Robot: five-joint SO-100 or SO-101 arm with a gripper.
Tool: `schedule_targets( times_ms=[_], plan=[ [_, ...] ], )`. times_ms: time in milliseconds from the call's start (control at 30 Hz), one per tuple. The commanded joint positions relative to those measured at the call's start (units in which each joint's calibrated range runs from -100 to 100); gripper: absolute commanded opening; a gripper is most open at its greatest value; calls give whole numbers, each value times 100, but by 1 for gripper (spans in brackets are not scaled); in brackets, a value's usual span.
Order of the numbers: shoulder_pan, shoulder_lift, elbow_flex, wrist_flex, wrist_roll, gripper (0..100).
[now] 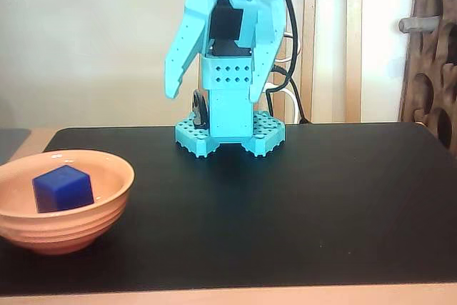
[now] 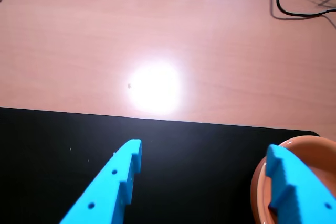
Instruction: Place the blue cube in the orange bowl.
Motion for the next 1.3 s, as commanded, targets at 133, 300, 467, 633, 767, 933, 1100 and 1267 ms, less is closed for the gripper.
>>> schedule_targets(
  times_ms=[133,300,467,633,767,933,1100,1267],
  plan=[
    [-7,-760,713,75,-13,26],
    [-27,-1016,1140,92,-19,26],
    [-67,-1059,1330,319,-19,26],
    [-118,-1170,1730,371,-19,26],
    [-218,-1561,2192,380,-19,26],
    [-208,-1664,2329,458,-19,26],
    [-168,-1706,2329,833,-19,26],
    [-158,-1706,2329,1251,-19,19]
  ],
)
